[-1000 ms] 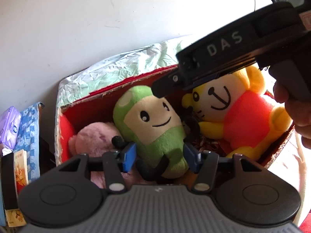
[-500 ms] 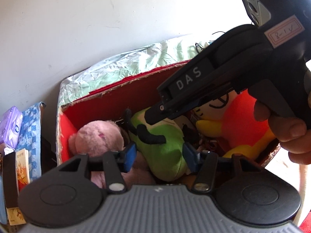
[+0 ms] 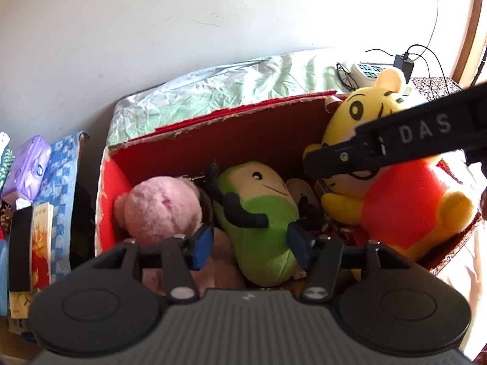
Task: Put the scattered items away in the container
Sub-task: 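Raise the right gripper out of the red box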
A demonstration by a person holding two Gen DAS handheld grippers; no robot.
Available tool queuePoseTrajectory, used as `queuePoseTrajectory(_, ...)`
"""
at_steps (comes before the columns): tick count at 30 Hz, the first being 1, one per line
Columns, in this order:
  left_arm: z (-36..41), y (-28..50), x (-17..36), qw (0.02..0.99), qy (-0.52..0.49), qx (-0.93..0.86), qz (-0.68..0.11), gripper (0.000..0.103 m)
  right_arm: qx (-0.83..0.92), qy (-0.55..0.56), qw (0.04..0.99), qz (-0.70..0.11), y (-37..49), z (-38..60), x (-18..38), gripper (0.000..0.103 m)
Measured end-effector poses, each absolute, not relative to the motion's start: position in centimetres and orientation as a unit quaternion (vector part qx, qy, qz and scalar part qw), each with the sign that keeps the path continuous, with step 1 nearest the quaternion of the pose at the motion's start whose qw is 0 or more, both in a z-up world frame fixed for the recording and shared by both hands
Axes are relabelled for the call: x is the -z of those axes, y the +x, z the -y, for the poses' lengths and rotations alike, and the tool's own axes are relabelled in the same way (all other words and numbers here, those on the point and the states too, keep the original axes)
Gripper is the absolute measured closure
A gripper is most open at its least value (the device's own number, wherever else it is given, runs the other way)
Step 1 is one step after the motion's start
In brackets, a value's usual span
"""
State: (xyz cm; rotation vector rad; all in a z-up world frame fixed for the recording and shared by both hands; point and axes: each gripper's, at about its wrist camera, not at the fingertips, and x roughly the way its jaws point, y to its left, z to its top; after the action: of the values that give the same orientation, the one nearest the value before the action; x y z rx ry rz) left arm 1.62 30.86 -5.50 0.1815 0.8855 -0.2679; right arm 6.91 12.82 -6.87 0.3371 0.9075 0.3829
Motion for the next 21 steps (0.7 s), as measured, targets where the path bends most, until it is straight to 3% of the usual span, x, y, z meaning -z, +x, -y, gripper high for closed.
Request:
queuePoseTrajectory(3,-30.3,4.2,5.3,0.890,0.085,0.112,-0.433,0.044,-0.176,0.164,0.870,-0.430,6.2,-12.8,6.7,0.069)
queuePoseTrajectory(8,-31.5,-1.2,2.3,0.892,0.079,0.083,-0.438,0.044,-0.166,0.179,0.872,-0.425,5.3,-12.2,6.5,0.069)
queuePoseTrajectory(15,-32.4,0.0,3.1,0.889,0.055,0.025,-0.454,0.044,-0.159,0.197,0.869,-0.424,4.1,-11.9,6.5,0.069)
queuePoseTrajectory(21,-32.6,-0.9,2.8,0.891,0.034,0.001,-0.453,0.038,-0.153,0.203,0.874,-0.415,2.8,-11.6,6.1,0.069)
